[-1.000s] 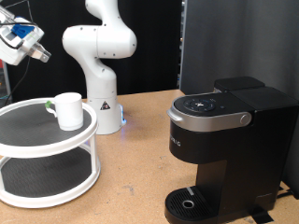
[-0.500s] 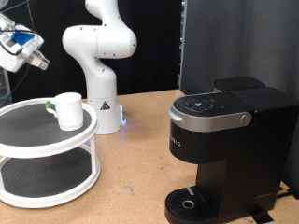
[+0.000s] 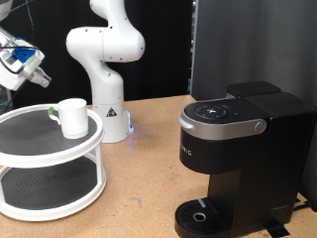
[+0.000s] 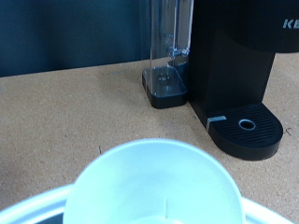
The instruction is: Make a cup of coffee with the keurig machine
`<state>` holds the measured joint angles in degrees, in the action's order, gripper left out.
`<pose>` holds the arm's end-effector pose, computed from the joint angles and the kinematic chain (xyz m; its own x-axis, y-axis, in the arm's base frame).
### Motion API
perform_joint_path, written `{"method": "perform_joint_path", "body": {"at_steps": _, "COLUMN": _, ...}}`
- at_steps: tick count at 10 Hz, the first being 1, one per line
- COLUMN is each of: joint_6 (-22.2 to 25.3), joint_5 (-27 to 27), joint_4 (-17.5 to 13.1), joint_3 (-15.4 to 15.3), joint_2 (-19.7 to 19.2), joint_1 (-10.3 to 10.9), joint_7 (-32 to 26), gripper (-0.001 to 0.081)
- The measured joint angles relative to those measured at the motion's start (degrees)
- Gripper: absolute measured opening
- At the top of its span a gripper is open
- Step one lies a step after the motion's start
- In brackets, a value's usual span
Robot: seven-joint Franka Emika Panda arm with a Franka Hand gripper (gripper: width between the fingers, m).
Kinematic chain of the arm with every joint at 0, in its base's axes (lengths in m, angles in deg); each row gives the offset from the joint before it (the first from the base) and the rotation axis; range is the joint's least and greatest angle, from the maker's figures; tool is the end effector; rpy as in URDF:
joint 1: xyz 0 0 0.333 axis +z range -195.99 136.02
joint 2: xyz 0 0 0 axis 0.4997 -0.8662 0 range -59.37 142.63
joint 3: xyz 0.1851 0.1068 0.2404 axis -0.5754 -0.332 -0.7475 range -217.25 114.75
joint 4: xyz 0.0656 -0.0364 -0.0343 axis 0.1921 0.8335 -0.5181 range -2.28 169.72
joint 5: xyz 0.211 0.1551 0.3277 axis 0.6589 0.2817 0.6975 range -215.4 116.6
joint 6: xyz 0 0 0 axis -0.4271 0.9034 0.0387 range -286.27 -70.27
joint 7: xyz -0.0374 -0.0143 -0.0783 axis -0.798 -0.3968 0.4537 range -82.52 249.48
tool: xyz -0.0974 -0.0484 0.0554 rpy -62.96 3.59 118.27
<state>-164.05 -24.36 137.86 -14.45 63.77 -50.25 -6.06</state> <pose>0.2510 -0.2792 0.3584 0.8073 0.2530 0.5331 0.5573 -0.6242 -0.5476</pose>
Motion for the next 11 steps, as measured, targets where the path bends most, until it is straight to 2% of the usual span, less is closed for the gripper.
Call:
{"method": "perform_joint_path", "body": {"at_steps": 5, "joint_6": -3.1, "joint_5": 0.2, "joint_4": 1.5, "joint_3": 0.4, "joint_2": -2.1, "joint_1": 0.0, "joint_7": -1.2, "gripper": 0.0015}}
{"method": "perform_joint_path", "body": {"at_steps": 6, "joint_6": -4.1, "joint_5": 0.9, "joint_4": 1.9, "joint_3": 0.7, "joint_2": -2.6, "joint_1": 0.0, "joint_7": -1.3, "gripper": 0.0191}}
{"method": "perform_joint_path", "body": {"at_steps": 7, "joint_6": -5.0, "joint_5": 2.4, "joint_4": 2.4, "joint_3": 1.1, "joint_2": -3.1, "joint_1": 0.0, "joint_7": -2.2, "gripper": 0.0191}}
{"method": "perform_joint_path", "body": {"at_steps": 8, "joint_6": -5.3, "joint_5": 3.8, "joint_4": 2.8, "joint_3": 1.7, "joint_2": -3.6, "joint_1": 0.0, "joint_7": -3.4, "gripper": 0.0399}}
{"method": "perform_joint_path", "body": {"at_steps": 9, "joint_6": -5.5, "joint_5": 4.9, "joint_4": 3.1, "joint_3": 2.2, "joint_2": -4.2, "joint_1": 0.0, "joint_7": -4.5, "gripper": 0.0399}}
{"method": "perform_joint_path", "body": {"at_steps": 10, "joint_6": -5.7, "joint_5": 5.8, "joint_4": 3.4, "joint_3": 2.6, "joint_2": -4.7, "joint_1": 0.0, "joint_7": -5.5, "gripper": 0.0594}}
{"method": "perform_joint_path", "body": {"at_steps": 11, "joint_6": -5.8, "joint_5": 6.2, "joint_4": 3.5, "joint_3": 2.9, "joint_2": -5.2, "joint_1": 0.0, "joint_7": -6.1, "gripper": 0.0594}}
